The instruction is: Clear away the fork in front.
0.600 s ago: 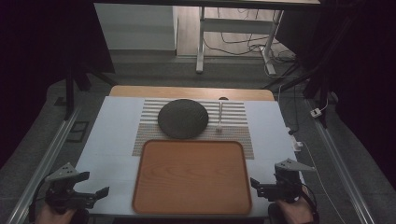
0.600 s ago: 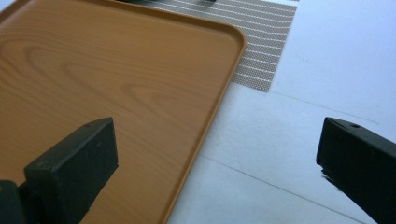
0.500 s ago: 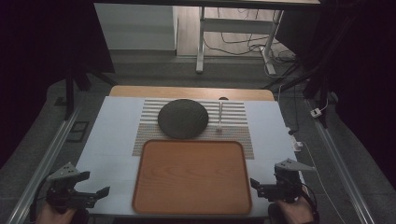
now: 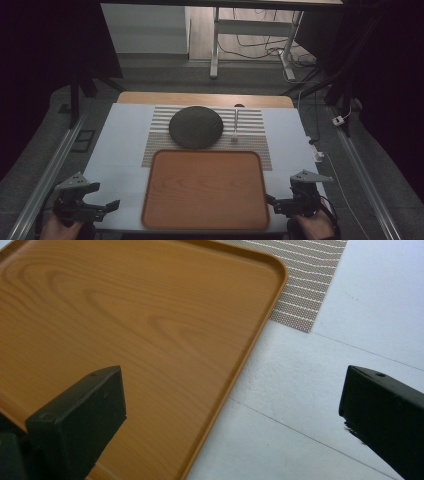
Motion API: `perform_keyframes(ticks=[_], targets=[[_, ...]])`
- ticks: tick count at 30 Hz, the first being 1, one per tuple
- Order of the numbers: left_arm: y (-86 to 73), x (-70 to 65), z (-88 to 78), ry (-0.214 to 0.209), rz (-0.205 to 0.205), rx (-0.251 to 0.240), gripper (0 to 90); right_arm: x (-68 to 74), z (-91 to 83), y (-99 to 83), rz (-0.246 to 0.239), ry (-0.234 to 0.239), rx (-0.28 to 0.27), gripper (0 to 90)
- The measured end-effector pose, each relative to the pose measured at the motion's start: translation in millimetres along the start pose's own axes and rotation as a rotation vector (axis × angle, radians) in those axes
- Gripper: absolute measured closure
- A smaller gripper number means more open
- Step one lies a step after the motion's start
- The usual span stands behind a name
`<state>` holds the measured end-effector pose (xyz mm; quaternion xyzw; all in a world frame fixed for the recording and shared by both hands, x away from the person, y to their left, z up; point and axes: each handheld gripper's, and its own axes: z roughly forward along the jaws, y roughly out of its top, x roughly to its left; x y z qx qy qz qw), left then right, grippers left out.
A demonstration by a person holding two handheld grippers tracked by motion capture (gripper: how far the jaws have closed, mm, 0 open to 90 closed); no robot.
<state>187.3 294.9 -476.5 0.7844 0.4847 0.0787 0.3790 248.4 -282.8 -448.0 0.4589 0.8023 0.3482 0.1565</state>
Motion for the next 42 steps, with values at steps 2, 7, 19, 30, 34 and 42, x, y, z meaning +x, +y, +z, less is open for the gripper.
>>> perform_keyframes(ticks=[2, 7, 19, 30, 34, 42], targets=[[0.2, -0.2, 0.4, 0.0, 0.001, 0.001, 0.0, 0.2, -0.1, -0.1, -0.002, 0.003, -0.001, 0.0], [0.6, 0.6, 1.0, -0.007, -0.001, 0.004, 0.0, -0.3, -0.7, -0.2, -0.003, 0.013, -0.003, 0.0], [1.4, 0.5, 2.6, -0.012, 0.003, 0.018, 0.4, 8.4, 1.3, 2.6, -0.057, 0.026, -0.01, 0.0], [4.3, 1.1, 5.6, -0.019, 0.013, 0.03, 0.6, 14.9, 4.0, 7.3, -0.084, 0.033, -0.03, 0.0], [5.3, 1.2, 6.4, -0.024, 0.014, 0.033, 0.6, 18.3, 8.2, 9.9, -0.1, 0.04, -0.023, 0.0], [5.8, 1.2, 7.1, -0.025, 0.014, 0.036, 0.7, 24.9, 17.6, 14.2, -0.145, 0.068, -0.003, 0.0]])
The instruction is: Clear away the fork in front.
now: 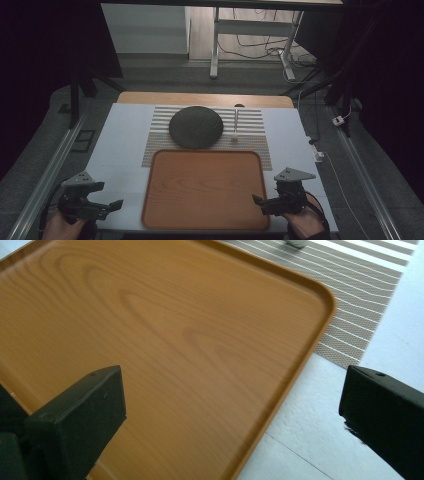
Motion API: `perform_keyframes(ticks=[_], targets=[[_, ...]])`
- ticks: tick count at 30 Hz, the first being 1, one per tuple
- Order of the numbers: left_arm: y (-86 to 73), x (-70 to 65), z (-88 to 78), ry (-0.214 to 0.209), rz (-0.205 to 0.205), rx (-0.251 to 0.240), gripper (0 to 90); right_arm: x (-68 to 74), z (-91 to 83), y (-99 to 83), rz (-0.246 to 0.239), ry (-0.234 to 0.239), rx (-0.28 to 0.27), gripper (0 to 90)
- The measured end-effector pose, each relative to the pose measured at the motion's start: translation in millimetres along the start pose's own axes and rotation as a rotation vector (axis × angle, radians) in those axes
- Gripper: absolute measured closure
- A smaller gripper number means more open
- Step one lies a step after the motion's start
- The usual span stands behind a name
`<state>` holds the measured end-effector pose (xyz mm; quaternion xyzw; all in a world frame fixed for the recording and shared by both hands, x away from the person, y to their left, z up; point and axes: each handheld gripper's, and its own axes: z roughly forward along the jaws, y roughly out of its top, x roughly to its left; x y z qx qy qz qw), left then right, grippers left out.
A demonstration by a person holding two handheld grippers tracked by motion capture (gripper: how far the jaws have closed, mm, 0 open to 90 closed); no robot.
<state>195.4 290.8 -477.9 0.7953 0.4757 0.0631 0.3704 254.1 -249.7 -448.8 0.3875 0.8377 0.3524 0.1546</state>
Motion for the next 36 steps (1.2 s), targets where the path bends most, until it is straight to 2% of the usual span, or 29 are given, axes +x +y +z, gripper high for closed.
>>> perform_keyframes(ticks=[14, 19, 24, 25, 36], targets=[[0.3, -0.2, 0.7, -0.002, 0.002, 0.006, 0.8, 8.9, 21.3, 7.2, -0.058, 0.027, 0.049, 0.0], [0.5, -0.3, 1.0, -0.001, 0.004, 0.01, 0.9, 12.7, 33.7, 12.7, -0.101, 0.025, 0.064, 0.0], [0.6, -0.3, 1.1, -0.002, 0.005, 0.012, 0.9, 14.8, 43.5, 17.4, -0.135, 0.003, 0.083, 0.0], [0.7, -0.4, 1.1, -0.002, 0.005, 0.012, 0.9, 15.0, 48.6, 20.3, -0.159, -0.01, 0.086, 0.0], [0.8, -0.7, 1.6, -0.001, 0.006, 0.015, 0.9, 13.4, 72.5, 36.2, -0.227, -0.082, 0.107, 0.0]])
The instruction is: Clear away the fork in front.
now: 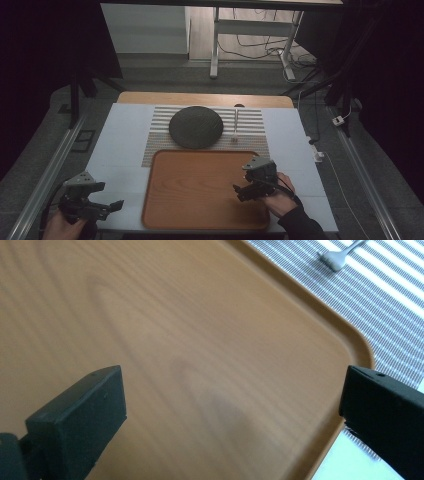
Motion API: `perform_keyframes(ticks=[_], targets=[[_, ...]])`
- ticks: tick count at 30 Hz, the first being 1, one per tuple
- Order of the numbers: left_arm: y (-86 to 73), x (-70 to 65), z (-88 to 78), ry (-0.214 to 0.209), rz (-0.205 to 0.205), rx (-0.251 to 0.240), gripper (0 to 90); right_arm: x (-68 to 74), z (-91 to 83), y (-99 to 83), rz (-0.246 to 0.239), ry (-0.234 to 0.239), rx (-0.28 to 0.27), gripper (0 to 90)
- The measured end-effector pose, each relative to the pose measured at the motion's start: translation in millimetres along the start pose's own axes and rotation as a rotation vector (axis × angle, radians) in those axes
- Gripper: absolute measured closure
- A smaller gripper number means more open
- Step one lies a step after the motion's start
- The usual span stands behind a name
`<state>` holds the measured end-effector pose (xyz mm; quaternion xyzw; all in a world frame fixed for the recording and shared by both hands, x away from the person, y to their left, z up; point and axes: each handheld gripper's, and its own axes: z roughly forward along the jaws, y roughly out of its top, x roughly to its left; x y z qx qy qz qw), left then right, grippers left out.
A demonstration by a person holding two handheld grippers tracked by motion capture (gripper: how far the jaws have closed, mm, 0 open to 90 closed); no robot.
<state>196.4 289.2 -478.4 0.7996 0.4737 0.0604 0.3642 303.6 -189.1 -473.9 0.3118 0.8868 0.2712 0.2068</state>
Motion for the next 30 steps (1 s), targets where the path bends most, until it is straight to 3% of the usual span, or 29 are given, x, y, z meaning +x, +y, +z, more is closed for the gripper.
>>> perform_keyframes(ticks=[6, 7, 16, 30], targets=[[0.2, -0.1, 0.4, 0.001, 0.001, 0.003, 0.9, -2.3, 9.5, 6.5, -0.027, -0.028, 0.01, 0.0], [0.2, -0.2, 0.5, 0.0, 0.002, 0.004, 1.0, -3.2, 13.3, 9.3, -0.05, -0.052, 0.015, 0.0], [0.5, -0.1, 1.1, -0.001, 0.003, 0.011, 1.1, -8.6, 30.1, 20.9, -0.112, -0.111, 0.029, 0.0], [0.6, -0.1, 1.3, -0.003, 0.004, 0.012, 1.2, -22.5, 51.6, 39.9, -0.163, -0.183, 0.052, 0.0]])
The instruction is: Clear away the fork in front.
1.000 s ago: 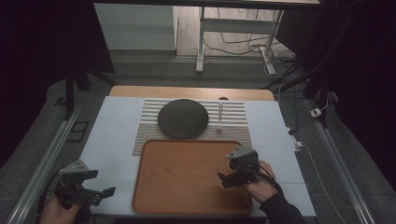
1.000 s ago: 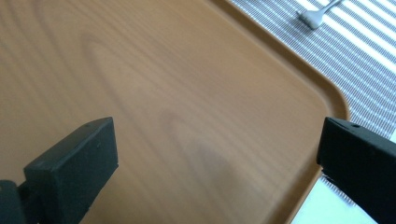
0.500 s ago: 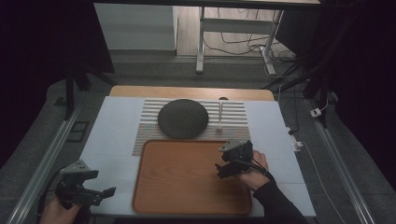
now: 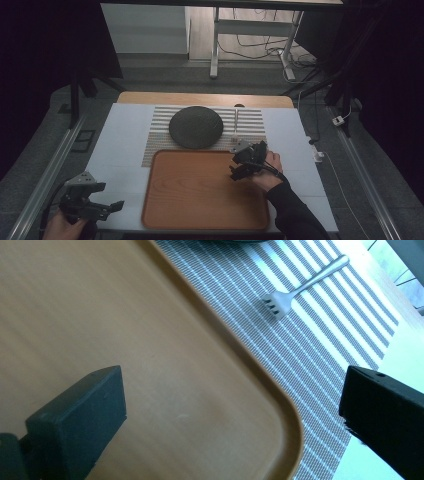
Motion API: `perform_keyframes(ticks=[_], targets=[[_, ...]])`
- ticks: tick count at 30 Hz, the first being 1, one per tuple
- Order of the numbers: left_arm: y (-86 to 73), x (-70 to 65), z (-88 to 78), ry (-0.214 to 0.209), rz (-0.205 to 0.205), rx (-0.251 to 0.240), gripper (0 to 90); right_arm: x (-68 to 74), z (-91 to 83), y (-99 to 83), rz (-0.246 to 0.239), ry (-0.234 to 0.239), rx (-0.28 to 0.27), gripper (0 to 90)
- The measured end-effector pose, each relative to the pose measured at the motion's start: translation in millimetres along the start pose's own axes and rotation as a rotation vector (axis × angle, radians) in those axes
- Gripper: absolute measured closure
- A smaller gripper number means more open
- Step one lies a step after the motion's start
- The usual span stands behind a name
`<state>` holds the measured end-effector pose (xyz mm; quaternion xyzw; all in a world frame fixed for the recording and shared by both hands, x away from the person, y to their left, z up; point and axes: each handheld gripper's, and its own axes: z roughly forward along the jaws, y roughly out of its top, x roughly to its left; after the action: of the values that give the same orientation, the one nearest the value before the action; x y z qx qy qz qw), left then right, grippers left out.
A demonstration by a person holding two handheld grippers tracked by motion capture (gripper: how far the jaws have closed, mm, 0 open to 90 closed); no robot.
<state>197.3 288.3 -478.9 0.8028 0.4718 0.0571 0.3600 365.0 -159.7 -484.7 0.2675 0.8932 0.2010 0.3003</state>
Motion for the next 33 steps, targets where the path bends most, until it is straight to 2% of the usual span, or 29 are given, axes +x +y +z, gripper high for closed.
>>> perform_keyframes(ticks=[9, 10, 16, 21, 23, 24, 25, 26, 27, 29, 33], targets=[[0.1, 0.3, 0.0, -0.003, -0.001, 0.0, 1.2, -11.8, 13.6, 11.6, -0.005, -0.038, 0.012, 0.0], [0.1, 0.3, 0.1, -0.003, -0.001, 0.0, 1.2, -12.9, 15.3, 13.3, -0.002, -0.058, 0.014, 0.0], [-0.1, 0.8, -0.2, -0.012, -0.001, -0.001, 1.2, -22.5, 26.2, 20.6, 0.01, -0.05, 0.036, 0.0], [0.1, 0.9, -0.1, -0.015, 0.0, 0.001, 1.3, -26.1, 33.3, 25.9, 0.002, -0.082, 0.036, 3.0], [0.0, 1.0, 0.0, -0.016, 0.0, 0.001, 1.3, -28.4, 37.0, 29.1, -0.017, -0.082, 0.038, 9.4], [0.0, 1.0, 0.1, -0.016, -0.001, 0.001, 1.3, -28.4, 37.0, 29.1, -0.017, -0.082, 0.038, 9.4], [0.1, 1.1, 0.1, -0.017, -0.001, 0.001, 1.3, -28.5, 38.8, 30.0, -0.025, -0.095, 0.035, 12.2], [0.1, 1.1, 0.1, -0.017, -0.001, 0.001, 1.3, -29.2, 41.9, 31.7, -0.052, -0.102, 0.045, 16.1], [0.1, 1.1, 0.2, -0.018, -0.001, 0.002, 1.3, -29.2, 41.9, 31.7, -0.052, -0.102, 0.045, 16.1], [0.2, 1.0, 0.4, -0.021, 0.0, 0.003, 1.4, -28.2, 45.5, 33.4, -0.068, -0.107, 0.051, 21.8], [0.2, 1.0, 0.5, -0.023, 0.002, 0.004, 1.5, -24.3, 56.8, 36.4, -0.161, -0.133, 0.084, 33.9]])
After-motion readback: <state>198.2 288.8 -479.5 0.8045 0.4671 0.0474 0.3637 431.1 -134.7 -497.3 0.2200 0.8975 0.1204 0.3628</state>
